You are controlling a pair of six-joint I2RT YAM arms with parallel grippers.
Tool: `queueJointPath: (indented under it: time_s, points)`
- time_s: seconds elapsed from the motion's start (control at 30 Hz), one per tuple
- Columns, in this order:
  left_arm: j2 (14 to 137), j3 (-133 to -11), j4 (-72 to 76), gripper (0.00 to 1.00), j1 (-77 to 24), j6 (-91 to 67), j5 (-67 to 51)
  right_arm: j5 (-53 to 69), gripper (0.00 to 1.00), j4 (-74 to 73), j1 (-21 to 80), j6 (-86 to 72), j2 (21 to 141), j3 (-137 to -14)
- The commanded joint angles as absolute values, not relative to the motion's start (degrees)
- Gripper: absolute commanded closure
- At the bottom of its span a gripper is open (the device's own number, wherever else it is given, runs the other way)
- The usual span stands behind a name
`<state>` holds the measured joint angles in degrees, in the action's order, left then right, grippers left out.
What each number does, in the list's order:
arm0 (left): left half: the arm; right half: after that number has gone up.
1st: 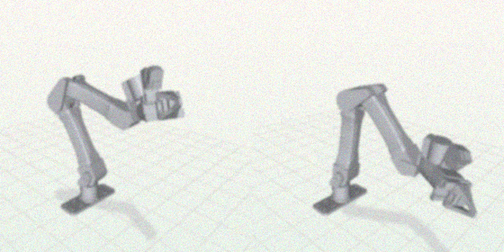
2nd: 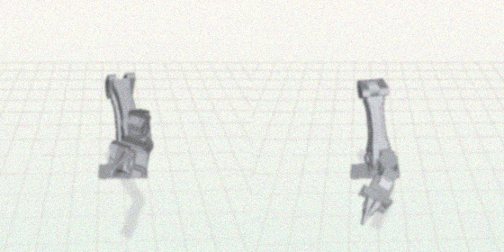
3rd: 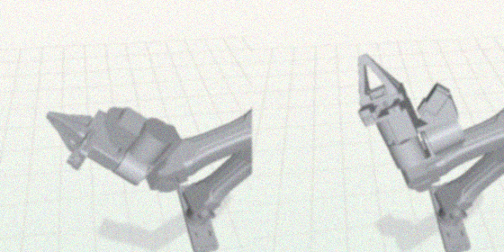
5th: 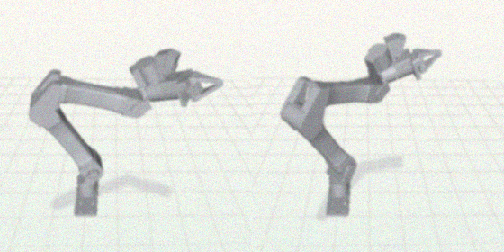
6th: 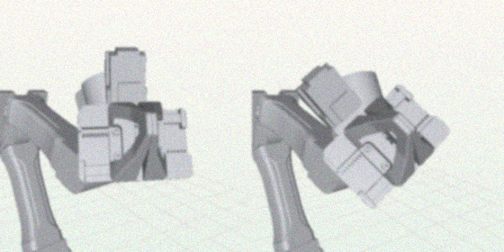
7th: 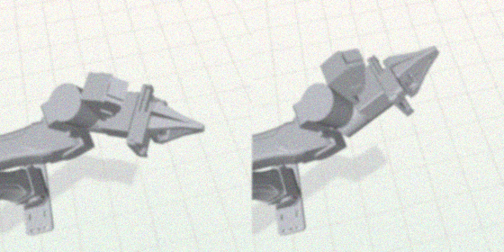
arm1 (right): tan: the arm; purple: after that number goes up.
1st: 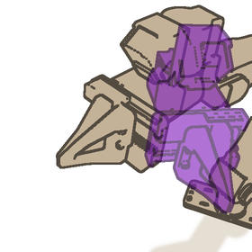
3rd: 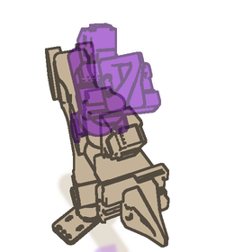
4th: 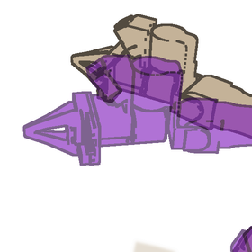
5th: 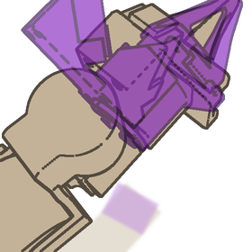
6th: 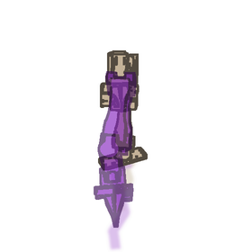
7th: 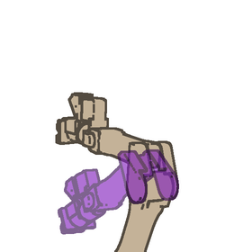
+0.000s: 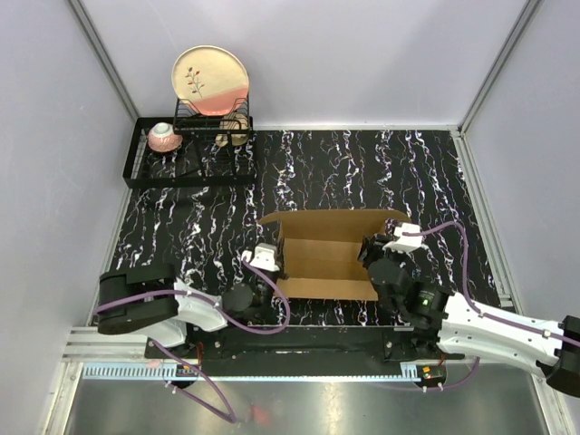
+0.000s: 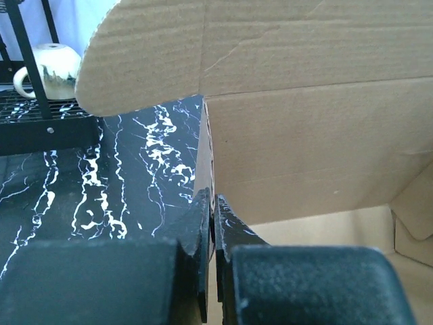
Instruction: Fold the paper box
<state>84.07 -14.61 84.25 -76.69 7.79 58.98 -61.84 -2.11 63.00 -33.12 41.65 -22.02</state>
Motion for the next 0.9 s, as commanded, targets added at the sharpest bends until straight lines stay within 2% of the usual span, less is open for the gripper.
queueJointPath:
  time_s: [0.0,0.17,0.3,0.33,0.4,0.43,0.47,0.57,0.7,0.87]
  points:
    - [89.6,-13.2,95.4,0.99,-78.7,6.2,58.2,-59.9,0.49,-11.0,64.6,-38.1,37.7,-26.4]
    - [93.9,-14.2,95.4,1.0,-79.0,6.2,63.2,-59.3,0.43,-13.5,64.6,-36.9,34.5,-27.6]
    - [96.8,-15.8,95.4,1.0,-78.6,7.0,68.5,-57.8,0.28,-12.0,64.6,-34.5,33.9,-27.3]
    - [97.3,-16.3,95.4,0.97,-78.3,7.3,68.9,-57.3,0.26,-11.5,64.6,-34.4,34.2,-27.4]
    - [97.9,-17.2,95.4,0.88,-77.8,7.9,70.0,-57.2,0.25,-11.9,64.6,-35.3,35.8,-27.5]
    - [97.9,-17.5,95.4,0.8,-77.7,8.1,70.2,-57.0,0.25,-12.8,64.6,-35.9,36.2,-27.6]
    - [97.3,-17.5,95.4,0.64,-77.7,8.4,70.3,-57.0,0.25,-13.3,64.6,-36.3,36.6,-27.7]
    - [94.4,-16.0,95.4,0.32,-78.1,8.3,70.7,-56.8,0.24,-15.9,64.6,-38.3,36.4,-27.6]
    - [89.1,-14.2,95.4,0.24,-80.7,11.8,71.5,-56.6,0.24,-17.2,64.6,-38.5,33.6,-27.2]
    - [81.6,-13.2,95.4,0.21,-85.3,18.2,73.9,-56.7,0.23,-19.7,64.6,-36.8,30.4,-29.8]
